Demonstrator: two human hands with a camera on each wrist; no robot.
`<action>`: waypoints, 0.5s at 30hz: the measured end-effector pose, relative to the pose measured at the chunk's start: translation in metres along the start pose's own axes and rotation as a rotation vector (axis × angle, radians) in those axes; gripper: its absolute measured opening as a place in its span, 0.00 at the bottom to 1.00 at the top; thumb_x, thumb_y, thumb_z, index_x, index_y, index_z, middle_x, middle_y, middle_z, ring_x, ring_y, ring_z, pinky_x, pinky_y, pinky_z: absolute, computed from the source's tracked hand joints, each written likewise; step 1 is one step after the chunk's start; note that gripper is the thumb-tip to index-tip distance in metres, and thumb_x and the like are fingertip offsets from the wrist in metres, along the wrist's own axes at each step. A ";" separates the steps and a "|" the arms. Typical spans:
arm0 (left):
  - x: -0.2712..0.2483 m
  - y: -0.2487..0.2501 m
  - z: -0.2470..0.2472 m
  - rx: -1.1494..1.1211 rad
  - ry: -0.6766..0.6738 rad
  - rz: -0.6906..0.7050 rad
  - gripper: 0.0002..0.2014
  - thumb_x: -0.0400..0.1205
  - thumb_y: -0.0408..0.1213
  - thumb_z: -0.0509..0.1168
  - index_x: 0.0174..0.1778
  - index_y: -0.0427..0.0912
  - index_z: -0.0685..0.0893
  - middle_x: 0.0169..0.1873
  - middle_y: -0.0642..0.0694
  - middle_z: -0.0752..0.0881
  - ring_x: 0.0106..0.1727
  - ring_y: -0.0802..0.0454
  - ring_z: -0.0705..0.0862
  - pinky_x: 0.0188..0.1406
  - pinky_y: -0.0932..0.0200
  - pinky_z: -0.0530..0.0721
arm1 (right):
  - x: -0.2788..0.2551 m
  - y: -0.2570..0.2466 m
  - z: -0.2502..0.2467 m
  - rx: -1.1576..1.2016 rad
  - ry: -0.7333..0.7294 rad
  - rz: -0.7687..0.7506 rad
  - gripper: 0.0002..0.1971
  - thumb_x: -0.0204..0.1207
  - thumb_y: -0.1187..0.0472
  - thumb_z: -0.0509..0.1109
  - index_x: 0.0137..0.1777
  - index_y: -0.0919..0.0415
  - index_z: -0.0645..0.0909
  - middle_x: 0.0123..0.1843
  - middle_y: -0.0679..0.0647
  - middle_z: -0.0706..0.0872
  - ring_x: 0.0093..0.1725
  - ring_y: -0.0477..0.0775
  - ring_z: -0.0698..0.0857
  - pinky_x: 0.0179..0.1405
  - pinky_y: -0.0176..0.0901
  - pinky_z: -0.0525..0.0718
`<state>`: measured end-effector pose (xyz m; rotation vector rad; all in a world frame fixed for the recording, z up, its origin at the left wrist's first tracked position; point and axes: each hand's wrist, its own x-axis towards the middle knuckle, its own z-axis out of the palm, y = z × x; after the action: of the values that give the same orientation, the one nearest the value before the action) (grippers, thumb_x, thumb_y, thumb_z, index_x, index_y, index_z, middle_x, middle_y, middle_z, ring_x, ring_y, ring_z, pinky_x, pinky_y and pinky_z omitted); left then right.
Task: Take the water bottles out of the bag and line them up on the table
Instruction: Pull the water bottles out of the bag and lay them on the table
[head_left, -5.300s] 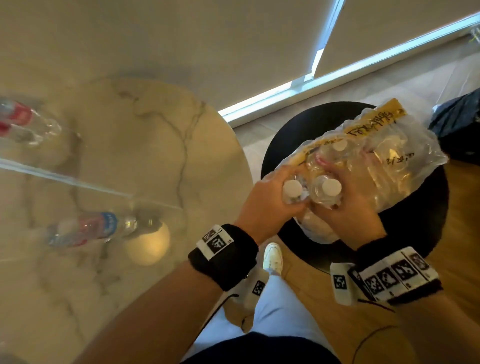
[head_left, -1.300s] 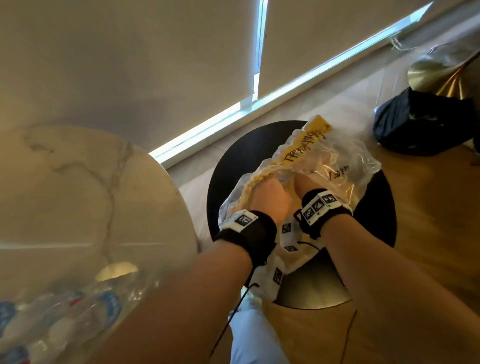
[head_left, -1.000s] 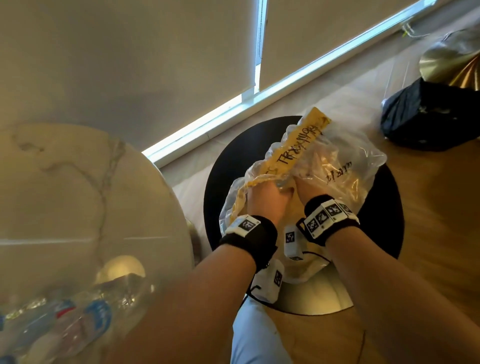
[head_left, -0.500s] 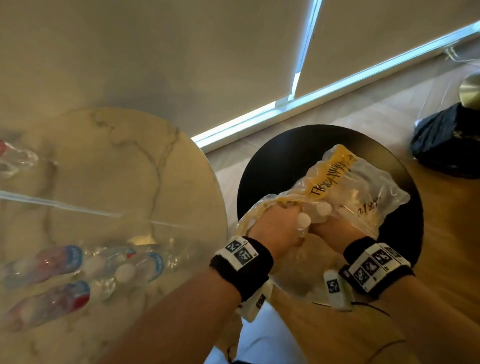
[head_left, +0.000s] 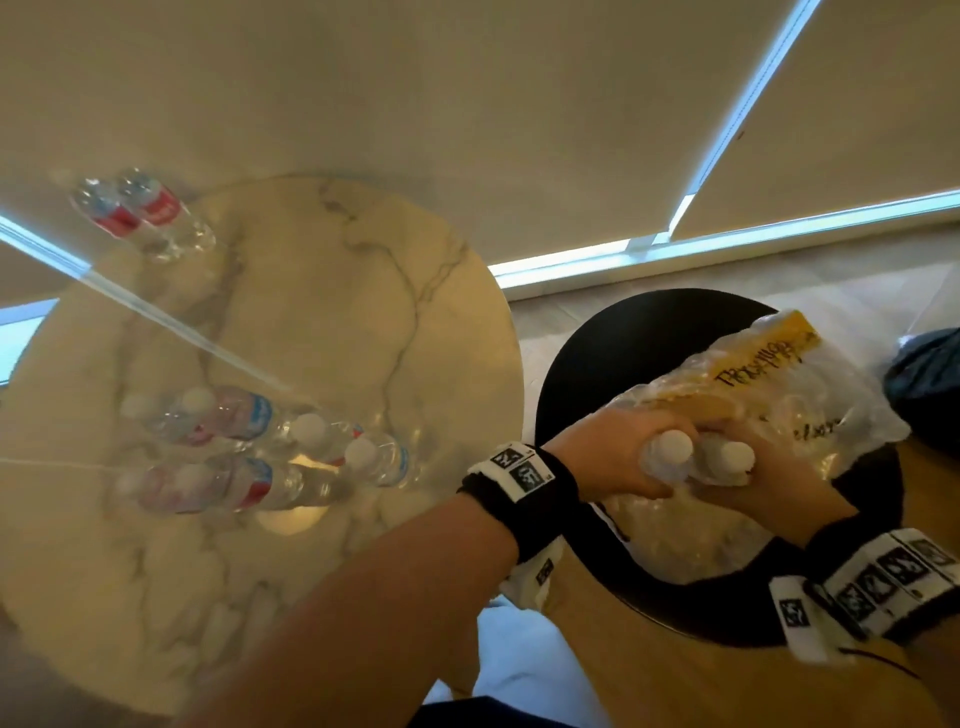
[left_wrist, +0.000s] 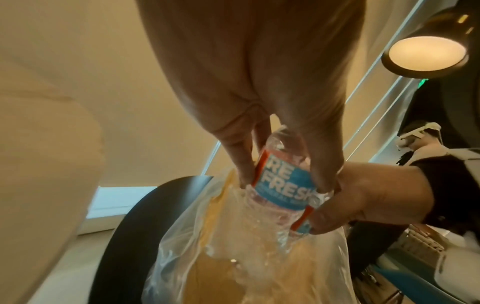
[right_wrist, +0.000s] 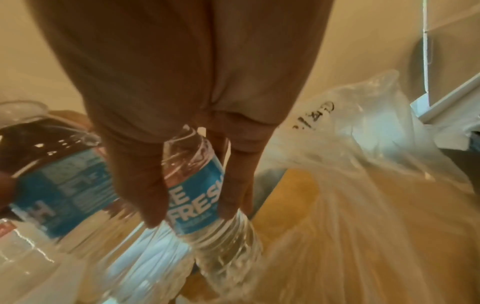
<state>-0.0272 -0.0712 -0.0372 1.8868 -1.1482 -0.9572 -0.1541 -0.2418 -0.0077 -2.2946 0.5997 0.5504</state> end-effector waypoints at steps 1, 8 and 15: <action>-0.007 0.000 -0.005 -0.045 0.026 -0.026 0.29 0.78 0.43 0.77 0.75 0.41 0.78 0.68 0.43 0.84 0.68 0.48 0.82 0.72 0.58 0.76 | -0.002 0.001 -0.004 -0.037 -0.024 -0.024 0.28 0.57 0.40 0.80 0.55 0.17 0.72 0.56 0.38 0.85 0.57 0.41 0.83 0.62 0.44 0.81; -0.085 0.024 -0.070 -0.191 0.582 -0.096 0.28 0.75 0.48 0.80 0.69 0.52 0.79 0.58 0.56 0.87 0.59 0.60 0.86 0.62 0.61 0.84 | -0.007 -0.093 -0.023 0.114 0.201 -0.214 0.24 0.66 0.51 0.82 0.59 0.43 0.76 0.51 0.38 0.84 0.50 0.41 0.84 0.56 0.47 0.83; -0.097 -0.014 -0.078 -0.135 0.925 -0.492 0.28 0.73 0.36 0.78 0.69 0.48 0.78 0.60 0.47 0.84 0.56 0.55 0.80 0.54 0.68 0.73 | 0.039 -0.154 0.041 0.216 0.145 -0.218 0.26 0.66 0.43 0.80 0.61 0.42 0.74 0.50 0.40 0.86 0.49 0.41 0.86 0.47 0.34 0.80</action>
<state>0.0135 0.0380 0.0084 2.1524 -0.0748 -0.2710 -0.0459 -0.1218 0.0229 -2.1698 0.4457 0.2054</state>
